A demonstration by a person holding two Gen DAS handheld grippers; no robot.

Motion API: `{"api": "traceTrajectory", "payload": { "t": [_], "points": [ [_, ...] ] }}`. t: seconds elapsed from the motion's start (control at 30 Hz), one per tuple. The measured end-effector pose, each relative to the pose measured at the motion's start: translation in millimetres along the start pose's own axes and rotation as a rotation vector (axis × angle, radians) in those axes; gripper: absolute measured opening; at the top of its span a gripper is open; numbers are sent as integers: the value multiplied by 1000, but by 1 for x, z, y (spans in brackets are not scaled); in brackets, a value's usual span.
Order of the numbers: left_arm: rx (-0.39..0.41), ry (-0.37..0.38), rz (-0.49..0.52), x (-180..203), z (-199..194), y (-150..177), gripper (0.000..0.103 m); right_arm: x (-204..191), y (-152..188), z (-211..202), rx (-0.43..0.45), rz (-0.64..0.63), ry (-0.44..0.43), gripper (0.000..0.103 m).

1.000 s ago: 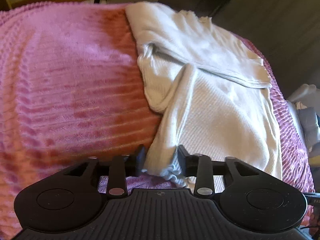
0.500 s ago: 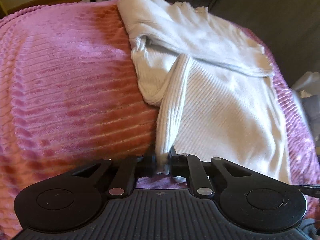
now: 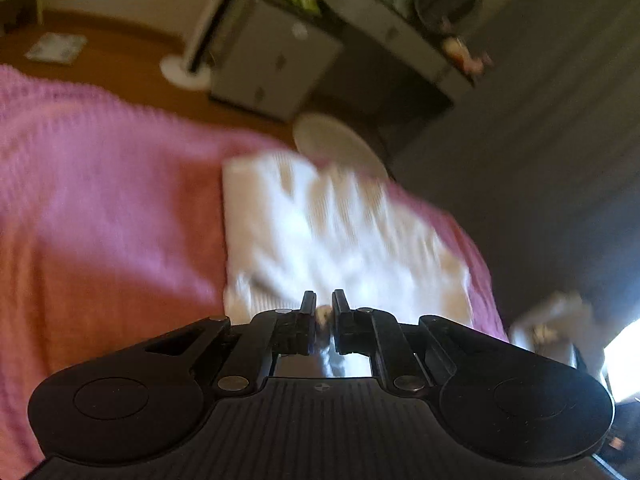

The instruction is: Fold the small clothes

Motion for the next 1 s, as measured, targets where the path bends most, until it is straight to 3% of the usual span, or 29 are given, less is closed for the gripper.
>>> {"api": "traceTrajectory", "payload": {
  "t": [0.07,0.17,0.23,0.3,0.4,0.47,0.5,0.6,0.77,0.8,0.83,0.87,0.93,1.0],
  "points": [
    [65,-82,18,-2,7,-16,7,-3,-29,9,61,-94,57,1],
    [73,-141,14,-7,22,-24,7,-9,-36,18,63,-335,178,4],
    [58,-160,36,-13,31,-17,7,-10,-17,19,2,-442,182,8],
    [24,-173,80,-20,36,-2,11,0,14,17,-101,-440,176,14],
    [-30,-147,120,-30,36,27,21,32,75,7,-269,-212,152,22],
    [-44,-148,122,-38,37,39,45,46,107,-1,-330,-99,148,23],
    [-47,-145,121,-41,38,45,50,50,120,-4,-337,-24,130,27],
    [-60,-148,108,-44,38,55,50,53,147,-5,-332,170,53,38],
    [-61,-88,53,-31,46,49,54,58,170,5,-302,301,33,40],
    [-87,-79,59,-25,53,52,53,59,169,6,-286,327,24,35],
    [-120,-73,72,-19,60,56,45,59,168,6,-279,337,9,15],
    [-150,-74,90,-14,68,61,8,58,168,7,-278,340,1,9],
    [-171,-78,108,-1,70,64,7,57,161,5,-277,324,3,9],
    [-129,20,71,18,54,46,7,43,131,2,-225,278,-29,9]
  ]
}}
Point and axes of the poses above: each gripper's, at about its wrist camera, not at the fingertips, and z roughly the way its jaws point, x to its right, y to its underside, the point moved 10 cm from there along z, roughly the way its jaws point, and after that the axes turned 8 degrees about -y, right-handed, at the moved point
